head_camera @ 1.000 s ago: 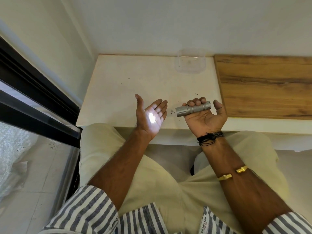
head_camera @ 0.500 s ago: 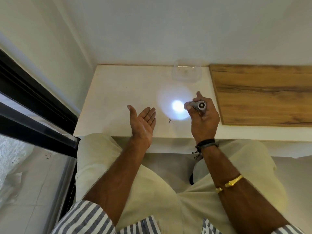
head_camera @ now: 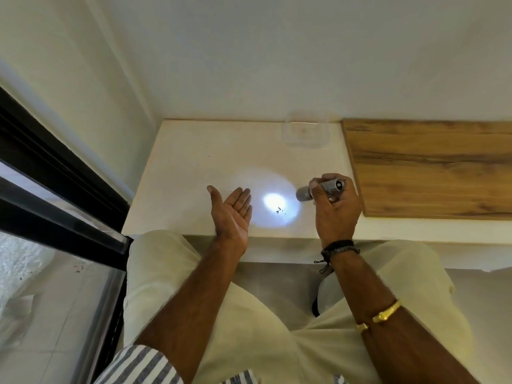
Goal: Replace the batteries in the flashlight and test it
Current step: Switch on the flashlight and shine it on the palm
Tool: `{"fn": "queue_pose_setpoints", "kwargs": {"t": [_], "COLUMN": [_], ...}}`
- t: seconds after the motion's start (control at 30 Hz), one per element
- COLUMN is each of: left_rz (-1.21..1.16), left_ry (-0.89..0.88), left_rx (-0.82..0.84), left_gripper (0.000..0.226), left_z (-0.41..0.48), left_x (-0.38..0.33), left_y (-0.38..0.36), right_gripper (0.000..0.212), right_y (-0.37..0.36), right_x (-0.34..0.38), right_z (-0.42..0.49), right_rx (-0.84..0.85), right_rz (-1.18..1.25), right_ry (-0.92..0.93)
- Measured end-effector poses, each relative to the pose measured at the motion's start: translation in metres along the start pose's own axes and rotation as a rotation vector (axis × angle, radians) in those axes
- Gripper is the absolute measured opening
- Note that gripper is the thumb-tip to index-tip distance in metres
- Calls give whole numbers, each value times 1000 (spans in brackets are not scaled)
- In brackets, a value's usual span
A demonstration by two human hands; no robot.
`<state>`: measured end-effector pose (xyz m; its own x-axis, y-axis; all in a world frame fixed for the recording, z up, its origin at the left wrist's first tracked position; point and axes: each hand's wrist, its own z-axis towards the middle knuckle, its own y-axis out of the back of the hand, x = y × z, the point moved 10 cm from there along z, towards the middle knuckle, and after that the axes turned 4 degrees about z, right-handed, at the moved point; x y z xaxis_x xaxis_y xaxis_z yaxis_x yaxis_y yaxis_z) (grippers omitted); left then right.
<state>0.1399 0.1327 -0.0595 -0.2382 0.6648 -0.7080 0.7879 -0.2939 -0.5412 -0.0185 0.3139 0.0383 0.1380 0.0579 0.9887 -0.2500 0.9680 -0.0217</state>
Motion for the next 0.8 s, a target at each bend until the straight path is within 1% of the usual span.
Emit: {"fn": "queue_pose_setpoints", "kwargs": {"t": [0.07, 0.13, 0.23, 0.33, 0.43, 0.57, 0.63, 0.7, 0.8], "left_rz": [-6, 1, 23, 26, 26, 38, 3, -26, -28], "left_ry": [5, 3, 2, 9, 22, 60, 90, 123, 180], "left_rx": [-4, -4, -4, 12, 40, 80, 104, 137, 184], "left_gripper": [93, 93, 93, 93, 94, 97, 99, 103, 107], "left_z": [0, -1, -1, -2, -3, -5, -6, -7, -11], "left_x": [0, 1, 2, 3, 5, 8, 10, 12, 19], "left_y": [0, -1, -2, -4, -7, -13, -17, -20, -25], "right_gripper": [20, 19, 21, 25, 27, 17, 17, 22, 18], "right_y": [7, 11, 13, 8, 6, 0, -4, -9, -17], "right_x": [-4, -1, 2, -5, -19, -46, -57, -64, -69], "right_z": [1, 1, 4, 9, 10, 6, 4, 3, 0], "right_rx": [-57, -84, -84, -40, -58, -60, -50, -43, -40], "right_rz": [-48, -17, 97, 255, 419, 681, 836, 946, 1050], "right_ry": [-10, 16, 62, 32, -99, -384, -504, -577, -643]}}
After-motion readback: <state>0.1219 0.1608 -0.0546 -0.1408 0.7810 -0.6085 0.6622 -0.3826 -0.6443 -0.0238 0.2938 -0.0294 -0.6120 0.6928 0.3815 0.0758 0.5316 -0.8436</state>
